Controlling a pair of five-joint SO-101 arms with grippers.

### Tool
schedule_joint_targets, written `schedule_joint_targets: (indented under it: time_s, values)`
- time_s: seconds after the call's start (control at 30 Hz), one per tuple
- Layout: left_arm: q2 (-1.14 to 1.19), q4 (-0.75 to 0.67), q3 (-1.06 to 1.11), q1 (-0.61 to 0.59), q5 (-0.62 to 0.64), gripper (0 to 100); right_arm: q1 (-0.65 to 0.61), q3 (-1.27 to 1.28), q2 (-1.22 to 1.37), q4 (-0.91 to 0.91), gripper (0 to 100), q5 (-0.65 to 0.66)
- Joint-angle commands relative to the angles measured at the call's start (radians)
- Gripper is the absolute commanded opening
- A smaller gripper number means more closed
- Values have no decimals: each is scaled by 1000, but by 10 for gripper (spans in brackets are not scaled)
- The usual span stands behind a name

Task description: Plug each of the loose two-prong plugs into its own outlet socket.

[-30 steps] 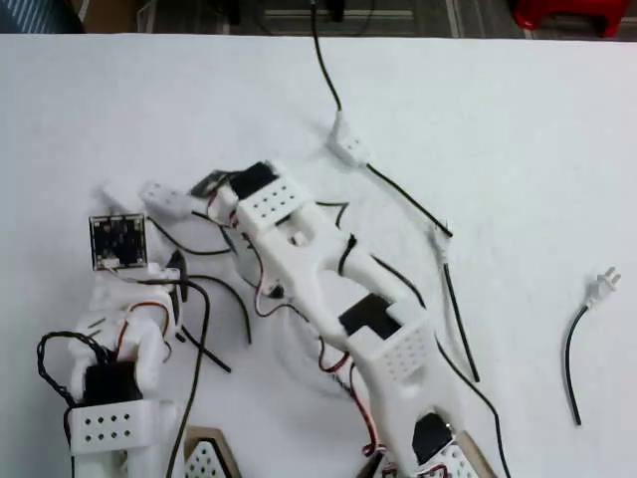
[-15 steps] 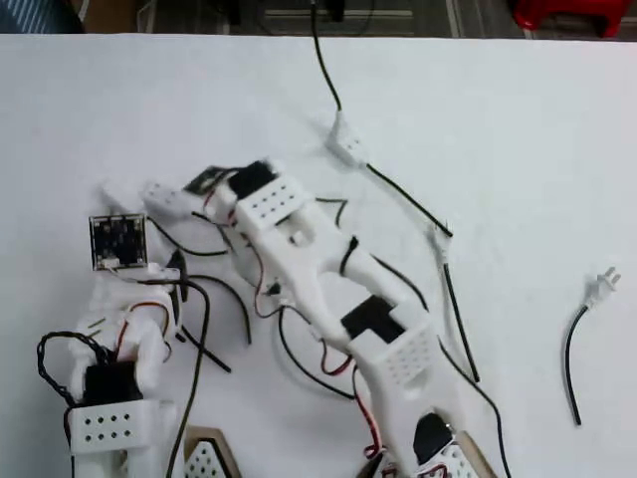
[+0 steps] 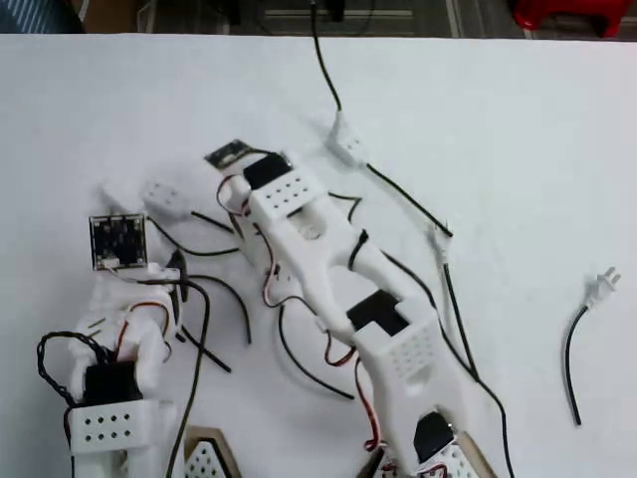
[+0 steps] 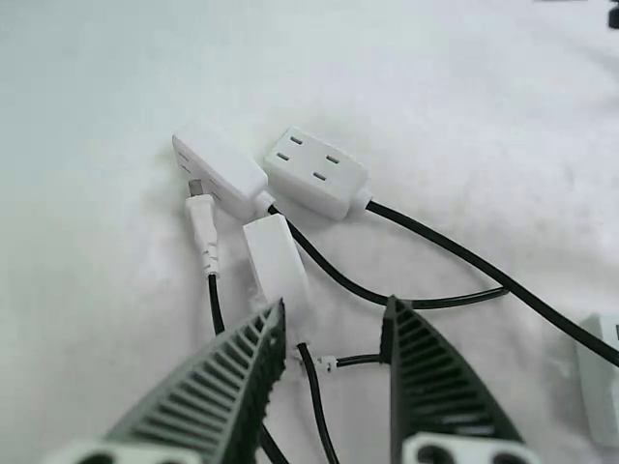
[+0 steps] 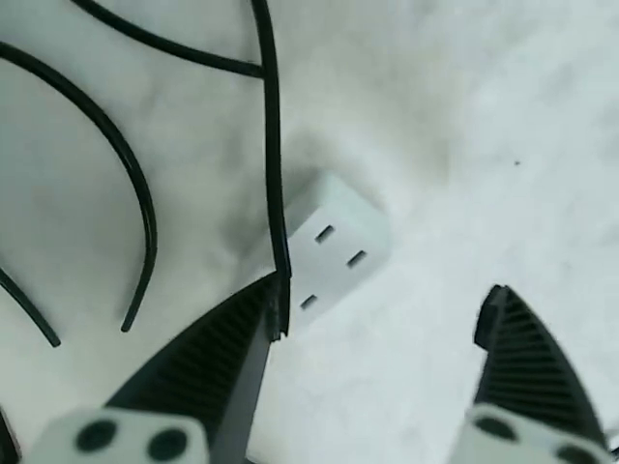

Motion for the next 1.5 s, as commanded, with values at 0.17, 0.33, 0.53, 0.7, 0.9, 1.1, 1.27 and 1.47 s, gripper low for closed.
schedule_joint_targets:
  time_s: [0.17, 0.33, 0.53, 0.7, 0.9, 1.1, 1.27, 1.47]
  values:
    - [-13, -5, -8, 5, -11, 173, -39, 8, -13, -87, 319, -17]
    - [-13, -6, -8, 5, -11, 173, -44, 87, -13, -182, 319, -51]
    - [-13, -6, -8, 5, -11, 173, 16, 173, -13, -272, 319, -94]
    - [-13, -6, -8, 5, -11, 173, 70, 180, -13, -277, 221, -95]
    - [-13, -6, -8, 5, -12, 173, 153, 180, -13, -278, 88, -114]
    - [-13, -6, -8, 7, -12, 173, 346, 180, -13, -275, 110, -212]
    - [-13, -6, -8, 7, -12, 173, 397, 173, -30, -246, 156, -209]
    - [-13, -6, -8, 8, -12, 173, 377, 54, -117, -131, 292, -207]
